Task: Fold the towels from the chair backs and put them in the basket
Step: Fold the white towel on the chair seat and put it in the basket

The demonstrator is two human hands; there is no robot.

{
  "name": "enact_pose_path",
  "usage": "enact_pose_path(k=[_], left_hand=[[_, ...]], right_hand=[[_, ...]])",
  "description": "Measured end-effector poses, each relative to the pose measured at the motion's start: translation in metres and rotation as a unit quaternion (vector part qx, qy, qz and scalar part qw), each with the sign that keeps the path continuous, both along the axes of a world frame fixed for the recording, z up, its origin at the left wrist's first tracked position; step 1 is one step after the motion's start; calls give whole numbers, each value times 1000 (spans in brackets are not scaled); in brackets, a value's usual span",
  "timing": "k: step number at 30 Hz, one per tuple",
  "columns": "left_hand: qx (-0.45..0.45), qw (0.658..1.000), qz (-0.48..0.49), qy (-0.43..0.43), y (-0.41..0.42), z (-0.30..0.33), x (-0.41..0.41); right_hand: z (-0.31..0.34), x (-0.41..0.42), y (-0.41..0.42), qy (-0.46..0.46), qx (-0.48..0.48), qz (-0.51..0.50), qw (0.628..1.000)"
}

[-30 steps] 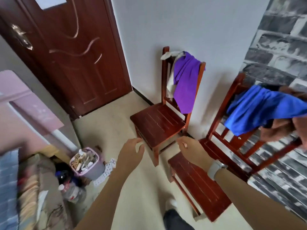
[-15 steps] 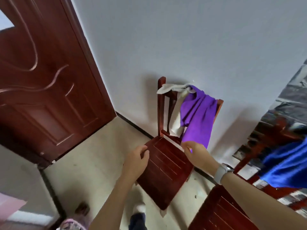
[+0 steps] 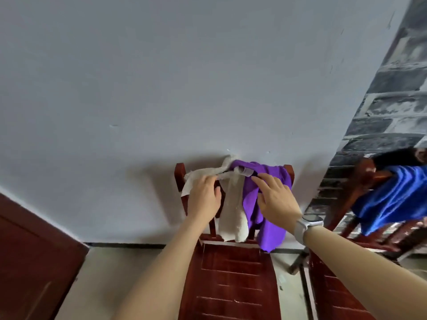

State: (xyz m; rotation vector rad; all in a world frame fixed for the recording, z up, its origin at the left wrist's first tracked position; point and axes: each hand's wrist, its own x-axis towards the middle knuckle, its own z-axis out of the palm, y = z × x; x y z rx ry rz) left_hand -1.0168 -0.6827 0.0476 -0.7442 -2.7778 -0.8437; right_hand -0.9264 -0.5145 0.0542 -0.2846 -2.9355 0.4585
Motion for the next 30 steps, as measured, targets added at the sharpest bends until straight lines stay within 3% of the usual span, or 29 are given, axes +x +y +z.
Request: enact_pose_path(k=[2,5,8,10,12,15,17,20,22,24,27,30], left_hand=[[-53,998,-3,44,14,-1,-28],[-140,989,1,43,26,-8,-58],[-156,987,-17,45,29,-15,-73],[-39,999,15,1,27,-12,-81],[141,984,88,-65,24,6,-89],[344,925,142,-83,16,52,-105],[471,866,137,-97,7,84,-111],[581,793,115,-140,-18,102,-105],[563,797,133,-175,-35,88,-91],[477,830,159,-241,-51,62,-71],[391,847,143,-331,-71,33,-36],[364,875,131,-292,-85,29,-5]], right_hand=[[-3,-11,2,-20,23,3,1000],[-11,-22,5,-59,23,-1,998],[-16,-28,8,-87,6,-17,996],[-18,-29,9,-90,1,-21,996],[-18,-31,10,-89,2,-26,996],[-15,-35,11,-95,-11,-44,994],[-12,-38,11,-103,-8,-51,993],[-10,-42,9,-114,-10,-57,992],[-10,-44,8,-119,-18,-58,991],[-10,-45,7,-126,-24,-52,990],[-12,-44,4,-115,-49,-54,991],[-12,-41,-3,-102,-75,-64,990]])
